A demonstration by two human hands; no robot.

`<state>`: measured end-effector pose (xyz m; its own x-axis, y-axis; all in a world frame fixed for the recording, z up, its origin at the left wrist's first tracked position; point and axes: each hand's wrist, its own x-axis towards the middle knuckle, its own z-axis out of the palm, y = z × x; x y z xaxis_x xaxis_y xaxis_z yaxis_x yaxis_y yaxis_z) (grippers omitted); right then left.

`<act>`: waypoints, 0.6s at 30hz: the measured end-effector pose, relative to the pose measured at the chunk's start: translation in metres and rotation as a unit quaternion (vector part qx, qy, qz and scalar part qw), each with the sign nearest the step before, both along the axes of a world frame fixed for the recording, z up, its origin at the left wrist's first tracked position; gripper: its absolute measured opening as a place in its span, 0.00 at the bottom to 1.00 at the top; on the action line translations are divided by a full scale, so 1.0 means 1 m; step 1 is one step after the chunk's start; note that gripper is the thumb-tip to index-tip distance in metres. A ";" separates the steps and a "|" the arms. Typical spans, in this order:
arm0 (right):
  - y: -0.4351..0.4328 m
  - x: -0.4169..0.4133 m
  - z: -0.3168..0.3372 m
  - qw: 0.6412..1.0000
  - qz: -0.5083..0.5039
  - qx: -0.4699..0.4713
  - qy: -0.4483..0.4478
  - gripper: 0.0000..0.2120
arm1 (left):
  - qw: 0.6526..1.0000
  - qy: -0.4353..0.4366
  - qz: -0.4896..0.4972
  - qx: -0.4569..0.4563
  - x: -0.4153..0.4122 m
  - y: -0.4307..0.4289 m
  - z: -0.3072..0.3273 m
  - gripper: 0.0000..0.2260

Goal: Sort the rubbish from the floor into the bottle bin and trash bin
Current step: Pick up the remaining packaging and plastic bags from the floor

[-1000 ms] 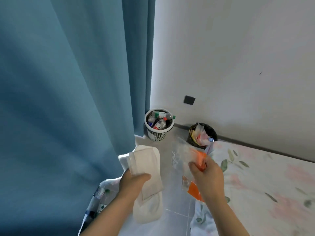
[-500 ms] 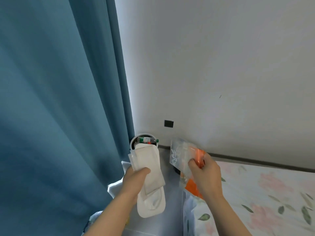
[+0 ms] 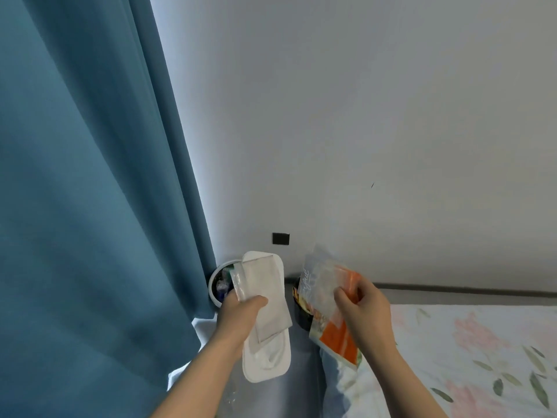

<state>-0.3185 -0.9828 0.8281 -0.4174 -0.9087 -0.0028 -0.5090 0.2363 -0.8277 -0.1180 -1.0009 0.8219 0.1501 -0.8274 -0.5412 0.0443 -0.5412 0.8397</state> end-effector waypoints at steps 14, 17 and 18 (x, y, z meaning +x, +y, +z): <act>-0.103 -0.040 -0.034 0.991 -0.126 0.037 0.025 0.07 | 0.997 -0.022 -0.069 0.021 -0.009 -0.135 -0.033 0.08; -0.132 -0.060 -0.053 0.989 -0.137 0.060 0.014 0.07 | 0.996 -0.038 -0.076 0.040 -0.024 -0.169 -0.049 0.07; -0.144 -0.068 -0.061 0.988 -0.137 0.064 0.008 0.08 | 0.995 -0.043 -0.078 0.045 -0.031 -0.181 -0.055 0.07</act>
<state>-0.3865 -1.1264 0.7675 -0.6484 -0.7544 -0.1018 -0.4246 0.4694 -0.7742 -0.1485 -1.1820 0.7668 0.0717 -0.7925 -0.6056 -0.1164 -0.6097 0.7841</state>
